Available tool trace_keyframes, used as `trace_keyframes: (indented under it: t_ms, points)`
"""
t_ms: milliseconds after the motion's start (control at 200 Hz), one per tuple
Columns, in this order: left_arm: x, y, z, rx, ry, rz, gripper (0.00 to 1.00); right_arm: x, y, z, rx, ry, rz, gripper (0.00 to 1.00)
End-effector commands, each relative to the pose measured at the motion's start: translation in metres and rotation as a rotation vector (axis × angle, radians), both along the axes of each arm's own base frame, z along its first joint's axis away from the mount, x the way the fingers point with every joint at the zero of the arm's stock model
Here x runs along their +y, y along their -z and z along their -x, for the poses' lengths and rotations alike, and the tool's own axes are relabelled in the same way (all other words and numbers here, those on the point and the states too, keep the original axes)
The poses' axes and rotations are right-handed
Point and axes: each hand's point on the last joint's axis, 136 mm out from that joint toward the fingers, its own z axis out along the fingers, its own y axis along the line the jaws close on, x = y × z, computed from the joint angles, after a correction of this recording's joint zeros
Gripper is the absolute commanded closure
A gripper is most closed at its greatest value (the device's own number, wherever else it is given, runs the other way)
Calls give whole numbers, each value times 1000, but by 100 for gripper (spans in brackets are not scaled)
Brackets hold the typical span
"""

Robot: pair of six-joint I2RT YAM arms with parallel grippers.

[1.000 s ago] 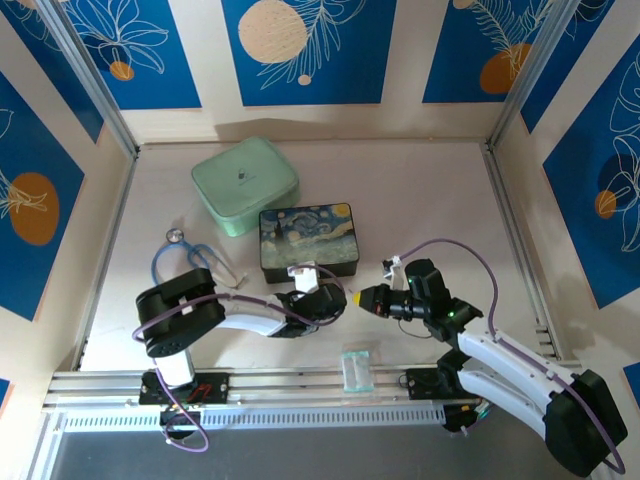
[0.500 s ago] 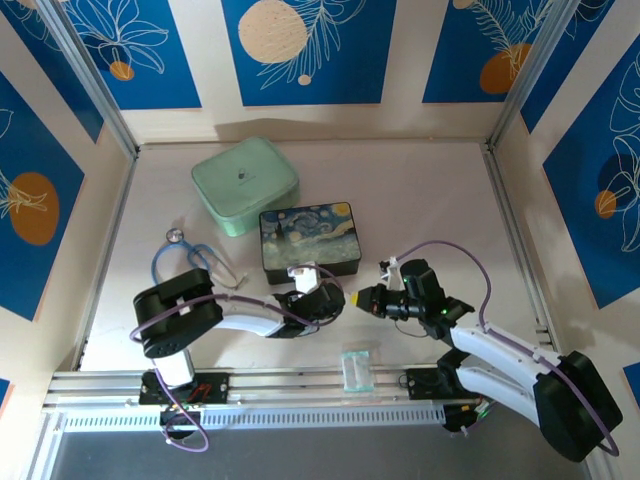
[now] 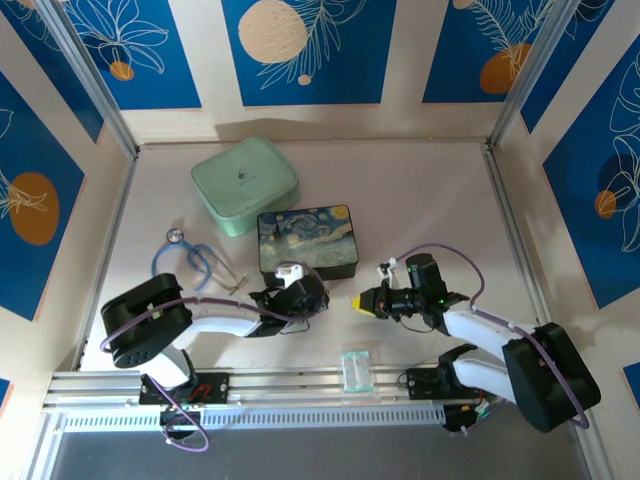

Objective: Unlock a padlock with a key

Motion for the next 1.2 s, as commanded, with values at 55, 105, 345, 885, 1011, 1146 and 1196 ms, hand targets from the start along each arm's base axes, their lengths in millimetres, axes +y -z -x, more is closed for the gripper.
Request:
trace_keyframes:
  t_ms: [55, 105, 345, 885, 1011, 1146, 1196]
  points:
    - [-16, -28, -2, 1, -7, 156, 100, 12, -1, 5, 83, -30, -56, 100]
    - [-15, -29, -3, 1, -16, 163, 100, 15, 2, 5, 97, -37, -67, 100]
    - [-13, -37, -4, -9, -31, 201, 100, 24, 8, -1, 161, -52, -122, 100]
    - [-19, -48, -5, -1, -26, 257, 100, 26, 4, -16, 170, -26, -197, 100]
    - [-26, -50, -4, 7, -15, 298, 100, 25, 5, -18, 173, -28, -172, 100]
    - [-28, -53, -5, 7, -21, 317, 100, 26, 3, -18, 177, -33, -175, 100]
    - [-27, -55, -6, 2, -23, 313, 100, 24, 5, -16, 179, -30, -165, 100]
